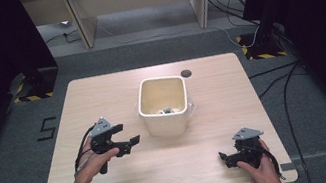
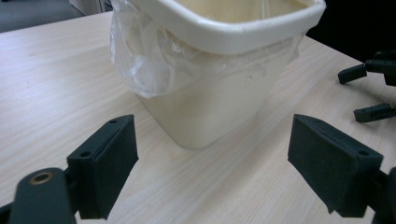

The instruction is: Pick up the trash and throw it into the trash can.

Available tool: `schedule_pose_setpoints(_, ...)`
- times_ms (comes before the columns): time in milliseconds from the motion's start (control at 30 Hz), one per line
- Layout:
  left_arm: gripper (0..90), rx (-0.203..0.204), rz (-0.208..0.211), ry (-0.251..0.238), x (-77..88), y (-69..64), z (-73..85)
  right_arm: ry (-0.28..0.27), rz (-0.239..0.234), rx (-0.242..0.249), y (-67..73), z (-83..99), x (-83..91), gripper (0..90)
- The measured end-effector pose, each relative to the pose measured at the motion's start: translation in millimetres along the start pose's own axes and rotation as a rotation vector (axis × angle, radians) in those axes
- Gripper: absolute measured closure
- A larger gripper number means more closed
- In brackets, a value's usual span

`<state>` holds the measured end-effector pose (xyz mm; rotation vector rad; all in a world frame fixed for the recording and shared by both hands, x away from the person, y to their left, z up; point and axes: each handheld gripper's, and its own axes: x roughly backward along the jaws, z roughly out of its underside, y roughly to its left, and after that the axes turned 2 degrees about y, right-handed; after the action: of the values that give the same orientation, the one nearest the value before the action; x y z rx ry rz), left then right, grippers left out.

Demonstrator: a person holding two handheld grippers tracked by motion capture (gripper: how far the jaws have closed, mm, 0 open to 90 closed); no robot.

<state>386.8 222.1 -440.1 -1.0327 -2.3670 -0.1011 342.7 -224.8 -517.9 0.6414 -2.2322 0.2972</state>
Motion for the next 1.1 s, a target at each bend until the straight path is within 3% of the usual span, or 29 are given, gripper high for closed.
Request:
schedule_pose_setpoints(433,15.2,0.000,-0.002,0.048,-11.5,-4.0,27.3,-0.001,0.000,0.004,-0.3,-0.1,-0.1,0.2)
schedule_pose_setpoints(733,15.2,0.027,0.008,0.069,-16.7,-5.6,48.6,-0.003,0.000,0.003,-0.2,0.0,-0.2,0.3)
schedule_pose_setpoints(1100,15.2,0.020,-0.026,0.113,-17.9,-4.6,70.4,-0.003,0.000,0.002,-0.1,0.0,-0.3,0.2)
